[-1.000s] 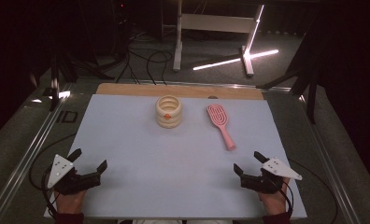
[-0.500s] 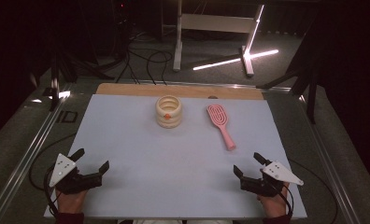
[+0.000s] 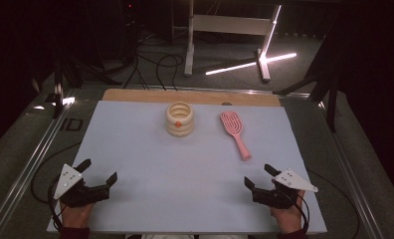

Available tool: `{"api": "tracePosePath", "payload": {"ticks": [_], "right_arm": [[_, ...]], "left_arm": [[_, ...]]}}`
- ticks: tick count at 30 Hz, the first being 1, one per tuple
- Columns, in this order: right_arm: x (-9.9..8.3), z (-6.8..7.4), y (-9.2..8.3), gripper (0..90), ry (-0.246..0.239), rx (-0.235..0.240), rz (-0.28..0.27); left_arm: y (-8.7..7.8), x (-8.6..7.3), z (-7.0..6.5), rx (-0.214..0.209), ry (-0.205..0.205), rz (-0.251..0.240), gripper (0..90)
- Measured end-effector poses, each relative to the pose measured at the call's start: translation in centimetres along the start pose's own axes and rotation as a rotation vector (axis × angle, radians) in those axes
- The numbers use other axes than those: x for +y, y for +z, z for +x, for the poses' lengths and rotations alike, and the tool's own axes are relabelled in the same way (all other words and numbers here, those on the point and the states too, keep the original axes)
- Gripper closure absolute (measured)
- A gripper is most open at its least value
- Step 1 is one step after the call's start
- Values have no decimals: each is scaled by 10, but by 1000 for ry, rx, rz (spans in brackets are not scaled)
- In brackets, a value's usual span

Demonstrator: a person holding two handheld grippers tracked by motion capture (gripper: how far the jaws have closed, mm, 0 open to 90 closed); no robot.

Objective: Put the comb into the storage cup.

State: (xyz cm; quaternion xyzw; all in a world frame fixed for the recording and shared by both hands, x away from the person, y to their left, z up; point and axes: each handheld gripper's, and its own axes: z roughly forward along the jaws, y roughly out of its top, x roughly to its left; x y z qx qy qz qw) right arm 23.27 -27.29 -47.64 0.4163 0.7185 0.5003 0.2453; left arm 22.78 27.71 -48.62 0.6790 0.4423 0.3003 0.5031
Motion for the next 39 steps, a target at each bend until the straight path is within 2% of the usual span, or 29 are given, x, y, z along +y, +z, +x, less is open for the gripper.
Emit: {"api": "tracePosePath", "payload": {"ticks": [7,10,12,16,17,24,28,39], "right_arm": [[15,1,-3,88,19,5,8],[23,4,-3,85,6,5,17],[33,7,0,84,-19,-15,37],[40,8,4,84,-23,-20,48],[52,9,11,86,-32,-22,66],[77,8,24,88,-46,-26,96],[87,5,32,90,-58,-36,110],[105,-11,58,89,-51,-65,166]], "left_arm": [[-1,-1,-1,6,-7,0,0],[-1,-1,-2,6,-7,1,0],[0,-1,-2,7,-5,3,0],[0,-1,-1,8,-9,2,0],[-1,-1,-1,8,-8,2,0],[-1,-1,-1,11,-8,3,0],[0,-2,-1,11,-6,6,0],[1,-2,-1,13,-7,9,0]]}}
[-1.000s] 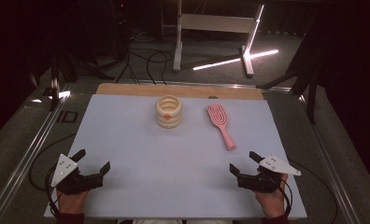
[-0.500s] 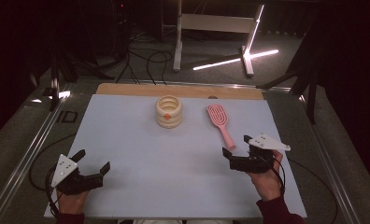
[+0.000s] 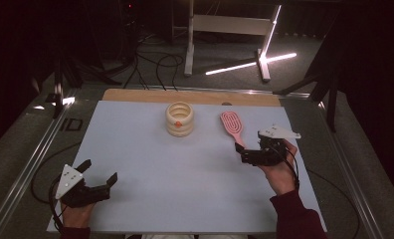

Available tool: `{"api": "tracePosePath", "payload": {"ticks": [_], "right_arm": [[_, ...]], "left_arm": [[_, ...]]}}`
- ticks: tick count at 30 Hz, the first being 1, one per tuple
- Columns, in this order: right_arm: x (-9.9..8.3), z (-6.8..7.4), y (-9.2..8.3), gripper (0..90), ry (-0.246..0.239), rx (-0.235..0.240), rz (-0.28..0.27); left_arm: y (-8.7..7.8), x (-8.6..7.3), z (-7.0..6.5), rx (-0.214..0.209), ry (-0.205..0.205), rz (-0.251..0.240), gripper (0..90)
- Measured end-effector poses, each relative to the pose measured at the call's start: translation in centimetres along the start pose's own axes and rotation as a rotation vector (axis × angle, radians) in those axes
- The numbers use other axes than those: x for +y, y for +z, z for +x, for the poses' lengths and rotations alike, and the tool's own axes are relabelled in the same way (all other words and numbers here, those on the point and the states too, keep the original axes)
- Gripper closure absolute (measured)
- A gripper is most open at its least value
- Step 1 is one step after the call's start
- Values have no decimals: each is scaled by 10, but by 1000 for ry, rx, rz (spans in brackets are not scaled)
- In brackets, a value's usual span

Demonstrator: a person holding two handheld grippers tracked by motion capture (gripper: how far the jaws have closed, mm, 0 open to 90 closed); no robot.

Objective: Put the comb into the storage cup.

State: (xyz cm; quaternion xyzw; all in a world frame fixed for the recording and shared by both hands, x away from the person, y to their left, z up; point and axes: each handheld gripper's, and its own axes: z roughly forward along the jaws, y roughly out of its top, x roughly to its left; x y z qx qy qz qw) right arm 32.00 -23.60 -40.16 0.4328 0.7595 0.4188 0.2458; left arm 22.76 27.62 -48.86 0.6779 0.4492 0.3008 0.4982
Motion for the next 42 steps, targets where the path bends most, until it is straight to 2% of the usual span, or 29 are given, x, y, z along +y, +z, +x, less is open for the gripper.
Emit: {"api": "tracePosePath", "payload": {"ticks": [7,16,27,36,42], "right_arm": [[19,-5,11,89,-15,-29,20],[34,-21,37,89,-21,-63,86],[34,-28,61,89,-12,-78,136],[38,-33,82,89,-15,-102,205],[42,-39,96,88,10,-105,245]], "left_arm": [[0,0,0,0,0,-3,0],[0,0,0,0,0,-2,0],[0,0,1,0,0,-2,0],[0,0,1,0,-1,-1,0],[0,0,1,-1,-2,0,0]]}}
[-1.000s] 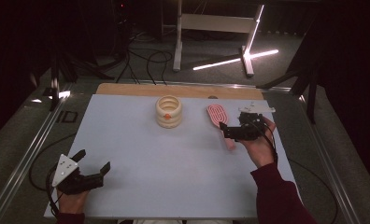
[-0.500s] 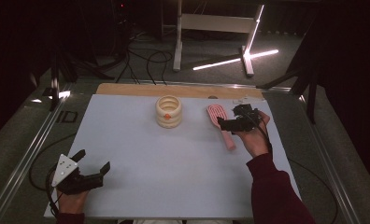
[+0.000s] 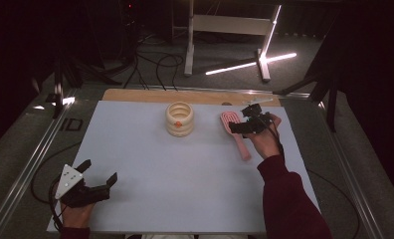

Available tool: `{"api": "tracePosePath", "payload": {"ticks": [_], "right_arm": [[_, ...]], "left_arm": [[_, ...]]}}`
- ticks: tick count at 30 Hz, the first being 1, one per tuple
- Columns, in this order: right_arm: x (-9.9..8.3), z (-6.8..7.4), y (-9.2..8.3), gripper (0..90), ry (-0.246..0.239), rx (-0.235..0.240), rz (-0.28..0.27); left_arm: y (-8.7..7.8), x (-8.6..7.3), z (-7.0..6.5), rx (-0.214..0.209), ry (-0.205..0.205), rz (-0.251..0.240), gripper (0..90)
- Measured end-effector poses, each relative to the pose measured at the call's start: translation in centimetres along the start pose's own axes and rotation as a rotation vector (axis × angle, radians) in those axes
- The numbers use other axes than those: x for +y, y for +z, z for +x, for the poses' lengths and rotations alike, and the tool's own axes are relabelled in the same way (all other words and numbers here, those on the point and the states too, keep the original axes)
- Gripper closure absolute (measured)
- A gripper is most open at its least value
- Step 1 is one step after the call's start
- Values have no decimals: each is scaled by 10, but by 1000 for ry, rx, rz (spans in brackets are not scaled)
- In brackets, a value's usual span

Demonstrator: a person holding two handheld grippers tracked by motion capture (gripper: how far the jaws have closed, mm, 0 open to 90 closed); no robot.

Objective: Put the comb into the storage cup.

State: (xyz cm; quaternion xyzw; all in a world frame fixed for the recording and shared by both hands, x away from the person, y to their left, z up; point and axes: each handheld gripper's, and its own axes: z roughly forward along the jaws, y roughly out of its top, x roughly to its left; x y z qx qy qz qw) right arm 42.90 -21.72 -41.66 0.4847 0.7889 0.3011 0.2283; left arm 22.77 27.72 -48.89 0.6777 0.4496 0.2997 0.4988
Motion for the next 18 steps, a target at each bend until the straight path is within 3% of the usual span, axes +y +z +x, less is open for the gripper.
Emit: {"api": "tracePosePath", "payload": {"ticks": [12,18], "right_arm": [[1,-7,38,97,-5,-4,157],[-1,-7,49,97,-11,-1,201]], "left_arm": [[0,0,1,-2,3,3,0],[0,-1,1,-2,1,2,0]]}}
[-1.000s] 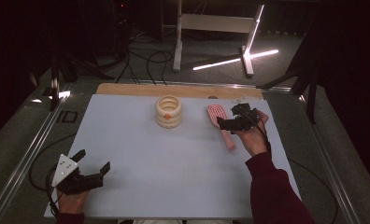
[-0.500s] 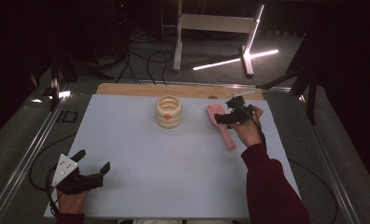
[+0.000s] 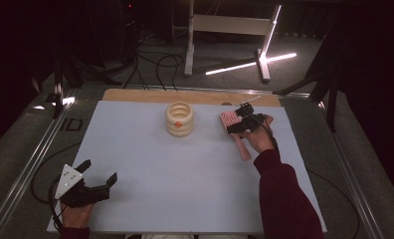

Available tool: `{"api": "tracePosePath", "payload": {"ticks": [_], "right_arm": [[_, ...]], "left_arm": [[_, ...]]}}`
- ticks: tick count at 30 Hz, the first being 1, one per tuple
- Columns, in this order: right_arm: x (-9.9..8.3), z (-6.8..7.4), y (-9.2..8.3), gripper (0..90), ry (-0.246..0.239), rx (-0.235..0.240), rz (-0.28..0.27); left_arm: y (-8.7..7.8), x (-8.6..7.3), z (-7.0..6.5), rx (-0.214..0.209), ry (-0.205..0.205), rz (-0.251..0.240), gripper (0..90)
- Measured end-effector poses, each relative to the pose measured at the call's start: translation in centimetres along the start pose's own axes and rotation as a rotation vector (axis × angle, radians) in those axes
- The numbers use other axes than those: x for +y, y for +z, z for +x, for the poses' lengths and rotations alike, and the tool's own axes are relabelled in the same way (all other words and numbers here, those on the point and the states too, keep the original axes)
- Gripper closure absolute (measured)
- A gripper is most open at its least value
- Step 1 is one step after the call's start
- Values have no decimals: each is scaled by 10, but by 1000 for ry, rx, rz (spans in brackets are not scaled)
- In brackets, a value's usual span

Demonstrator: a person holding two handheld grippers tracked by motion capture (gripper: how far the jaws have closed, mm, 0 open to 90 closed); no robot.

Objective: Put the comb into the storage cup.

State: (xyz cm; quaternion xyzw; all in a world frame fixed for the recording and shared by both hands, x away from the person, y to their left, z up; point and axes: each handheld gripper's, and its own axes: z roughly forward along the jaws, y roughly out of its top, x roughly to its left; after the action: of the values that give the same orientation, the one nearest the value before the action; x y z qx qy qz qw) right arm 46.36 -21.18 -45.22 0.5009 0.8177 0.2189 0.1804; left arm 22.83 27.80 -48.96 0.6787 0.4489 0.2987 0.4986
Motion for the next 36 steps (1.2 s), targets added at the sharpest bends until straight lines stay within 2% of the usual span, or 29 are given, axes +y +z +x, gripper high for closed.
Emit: {"api": "tracePosePath", "payload": {"ticks": [7,15,24,31,36], "right_arm": [[-1,-2,14,131,13,8,54],[-3,-1,26,151,4,-4,111],[-7,-5,36,176,28,-9,169],[-12,-8,43,240,52,-8,199],[-15,-9,48,319,67,0,219]], "left_arm": [[1,0,0,-1,0,4,0],[1,0,-1,-2,2,6,0],[1,-1,0,-1,0,7,0],[1,-1,0,0,-1,9,0],[1,-1,0,1,-1,9,0]]}}
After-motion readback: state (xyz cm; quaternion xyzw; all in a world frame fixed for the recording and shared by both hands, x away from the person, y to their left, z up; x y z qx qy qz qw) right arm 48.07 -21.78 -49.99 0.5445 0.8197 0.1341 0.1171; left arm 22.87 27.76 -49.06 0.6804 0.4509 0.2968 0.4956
